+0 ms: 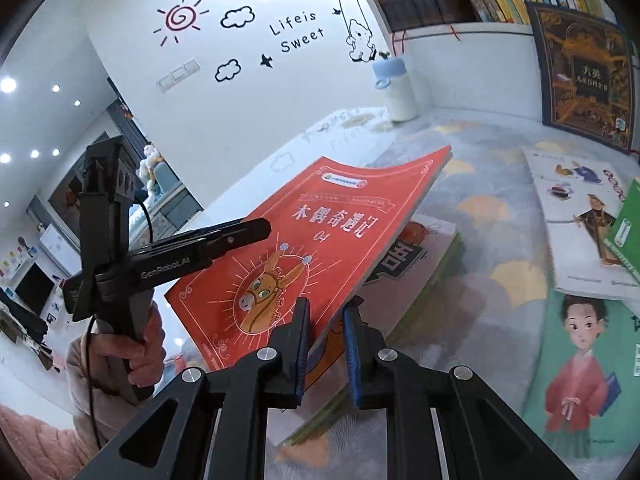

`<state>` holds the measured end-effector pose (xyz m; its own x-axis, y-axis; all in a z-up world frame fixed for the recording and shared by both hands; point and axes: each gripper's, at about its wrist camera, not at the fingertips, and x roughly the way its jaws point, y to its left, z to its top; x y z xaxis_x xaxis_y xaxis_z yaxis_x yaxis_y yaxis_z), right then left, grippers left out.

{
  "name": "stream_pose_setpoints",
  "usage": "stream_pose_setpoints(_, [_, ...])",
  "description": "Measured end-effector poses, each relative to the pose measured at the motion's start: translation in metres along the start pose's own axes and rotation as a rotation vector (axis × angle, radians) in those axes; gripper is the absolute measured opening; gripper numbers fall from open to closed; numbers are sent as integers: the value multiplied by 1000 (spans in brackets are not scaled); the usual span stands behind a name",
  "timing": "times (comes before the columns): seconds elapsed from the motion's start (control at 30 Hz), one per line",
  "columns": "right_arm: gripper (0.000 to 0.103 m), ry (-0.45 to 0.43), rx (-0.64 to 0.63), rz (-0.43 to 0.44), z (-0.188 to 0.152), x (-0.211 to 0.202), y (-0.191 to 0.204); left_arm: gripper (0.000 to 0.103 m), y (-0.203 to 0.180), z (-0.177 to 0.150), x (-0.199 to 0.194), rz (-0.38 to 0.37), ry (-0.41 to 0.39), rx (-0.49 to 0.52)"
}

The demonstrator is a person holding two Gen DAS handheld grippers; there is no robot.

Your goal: Organize books

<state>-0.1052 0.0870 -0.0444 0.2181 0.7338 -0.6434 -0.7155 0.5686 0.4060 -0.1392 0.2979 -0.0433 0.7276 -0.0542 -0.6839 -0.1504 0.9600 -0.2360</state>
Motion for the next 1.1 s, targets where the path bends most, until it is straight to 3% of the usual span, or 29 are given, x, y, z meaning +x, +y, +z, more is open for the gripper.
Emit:
stream_pose_setpoints(0.13, [16,31,14,9,-2,11,-3,37,9,-5,11,-8,26,-45])
stream_pose_setpoints(0.5, [18,94,25,-6,-10,29,-11,39,10,-10,17,41,51,-37])
stream_pose_setpoints(0.6, [23,96,31,-4,-10,29,-12,46,9,-10,18,78,60,-31])
stream_pose_setpoints(0.73, [28,102,55,2,-9,28,-12,64,10,-7,10,65,47,-79])
stream_pose_setpoints(0.83, [40,112,54,-12,-7,24,-11,64,3,2,-5,112,-6,-51])
stream_pose_setpoints(1.03, [48,17,55,-17,7,-15,-22,67,-35,22,-17,92,-49,15])
stream_pose_setpoints(1.1, [49,-18,73,-46,10,-33,-34,67,-57,26,-12,55,-44,37])
